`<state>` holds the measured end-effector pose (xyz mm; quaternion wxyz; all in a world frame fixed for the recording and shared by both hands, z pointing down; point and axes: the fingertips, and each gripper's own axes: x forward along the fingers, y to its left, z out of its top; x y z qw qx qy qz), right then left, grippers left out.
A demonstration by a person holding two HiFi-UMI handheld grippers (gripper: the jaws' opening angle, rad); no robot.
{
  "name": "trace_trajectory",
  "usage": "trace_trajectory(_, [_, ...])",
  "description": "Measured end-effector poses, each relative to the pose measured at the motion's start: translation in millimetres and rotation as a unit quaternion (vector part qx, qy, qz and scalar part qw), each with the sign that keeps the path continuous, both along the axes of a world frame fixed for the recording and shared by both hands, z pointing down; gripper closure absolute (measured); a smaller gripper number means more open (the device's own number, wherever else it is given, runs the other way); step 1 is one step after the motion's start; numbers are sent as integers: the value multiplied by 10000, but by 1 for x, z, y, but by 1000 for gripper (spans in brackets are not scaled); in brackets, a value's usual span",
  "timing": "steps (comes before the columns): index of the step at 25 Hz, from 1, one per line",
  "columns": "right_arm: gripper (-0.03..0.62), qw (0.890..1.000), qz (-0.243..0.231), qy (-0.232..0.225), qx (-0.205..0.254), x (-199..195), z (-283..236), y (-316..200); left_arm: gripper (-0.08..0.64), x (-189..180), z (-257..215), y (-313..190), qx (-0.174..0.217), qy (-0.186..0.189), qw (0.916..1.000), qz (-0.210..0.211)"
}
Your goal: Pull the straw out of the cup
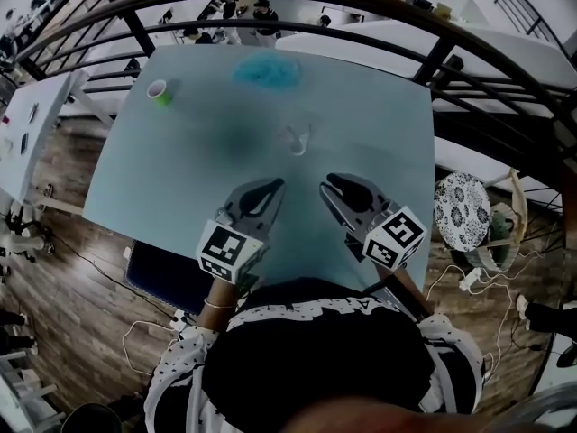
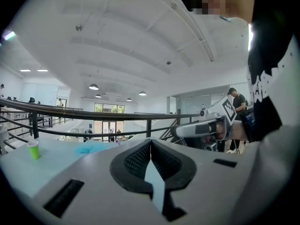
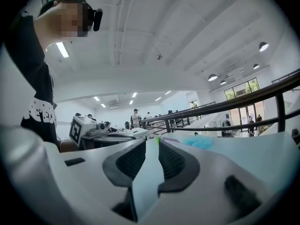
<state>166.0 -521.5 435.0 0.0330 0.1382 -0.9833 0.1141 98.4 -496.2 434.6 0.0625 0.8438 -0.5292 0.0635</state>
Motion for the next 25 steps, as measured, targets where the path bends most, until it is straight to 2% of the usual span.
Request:
trace_trajectory(4, [522, 10000, -9, -64, -21, -4, 4, -13, 549, -3, 6, -10, -70, 58, 9999, -53])
trace_trajectory(14, [522, 9999, 19, 167, 2, -22, 15, -41, 549, -17, 16, -30, -150, 124, 9998, -80])
trace_trajectory(25, [522, 9988, -21, 433, 217, -44, 30, -63, 549, -34, 28, -43, -248, 22, 9995, -182])
